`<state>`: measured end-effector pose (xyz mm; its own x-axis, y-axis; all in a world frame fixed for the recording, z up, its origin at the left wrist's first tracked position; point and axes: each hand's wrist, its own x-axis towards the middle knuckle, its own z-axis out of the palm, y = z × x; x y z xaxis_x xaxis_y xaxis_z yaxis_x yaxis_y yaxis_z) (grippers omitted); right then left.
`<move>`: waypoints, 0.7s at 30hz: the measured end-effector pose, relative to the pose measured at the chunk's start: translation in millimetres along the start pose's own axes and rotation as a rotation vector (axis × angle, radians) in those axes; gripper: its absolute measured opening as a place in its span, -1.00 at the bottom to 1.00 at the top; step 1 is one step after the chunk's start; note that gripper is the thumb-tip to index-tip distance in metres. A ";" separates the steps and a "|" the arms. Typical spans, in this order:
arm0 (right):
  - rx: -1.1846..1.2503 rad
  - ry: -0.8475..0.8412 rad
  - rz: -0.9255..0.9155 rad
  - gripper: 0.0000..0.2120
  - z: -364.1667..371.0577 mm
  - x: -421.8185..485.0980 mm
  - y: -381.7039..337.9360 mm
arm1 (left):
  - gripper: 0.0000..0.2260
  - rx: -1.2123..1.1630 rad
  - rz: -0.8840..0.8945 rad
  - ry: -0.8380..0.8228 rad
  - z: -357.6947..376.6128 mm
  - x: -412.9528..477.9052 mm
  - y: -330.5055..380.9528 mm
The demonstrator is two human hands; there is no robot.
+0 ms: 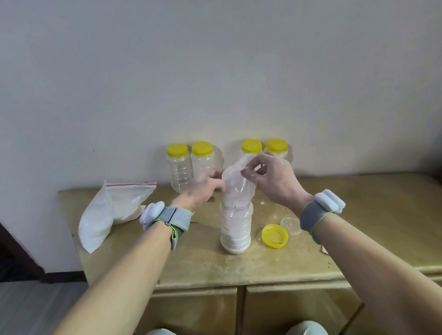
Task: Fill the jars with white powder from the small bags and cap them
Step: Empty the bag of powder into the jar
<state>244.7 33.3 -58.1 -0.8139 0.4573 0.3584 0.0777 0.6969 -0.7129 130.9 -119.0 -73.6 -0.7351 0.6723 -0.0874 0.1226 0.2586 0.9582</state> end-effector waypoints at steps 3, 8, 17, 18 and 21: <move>0.081 0.024 0.031 -0.84 -0.6 0.0 -0.1 | -0.81 0.153 0.049 -0.022 4.5 0.2 -7.3; 0.058 -0.166 0.143 -0.57 -7.0 6.5 0.8 | -0.91 0.200 0.145 0.019 3.5 5.1 -20.6; 0.091 -0.164 0.118 -0.47 0.0 8.0 0.2 | -0.89 0.319 0.152 0.049 5.0 3.4 -27.6; 0.070 -0.145 0.105 -0.54 0.0 9.6 -2.0 | -0.87 0.310 0.151 0.053 5.8 3.4 -27.3; 0.006 -0.009 0.062 -0.85 -0.5 14.4 -4.2 | -0.64 0.252 0.142 0.054 8.5 5.3 -24.1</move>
<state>233.0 37.2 -49.7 -0.8127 0.4947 0.3079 0.1245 0.6637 -0.7375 129.7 -115.7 -99.5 -0.7324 0.6779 0.0639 0.3835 0.3332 0.8613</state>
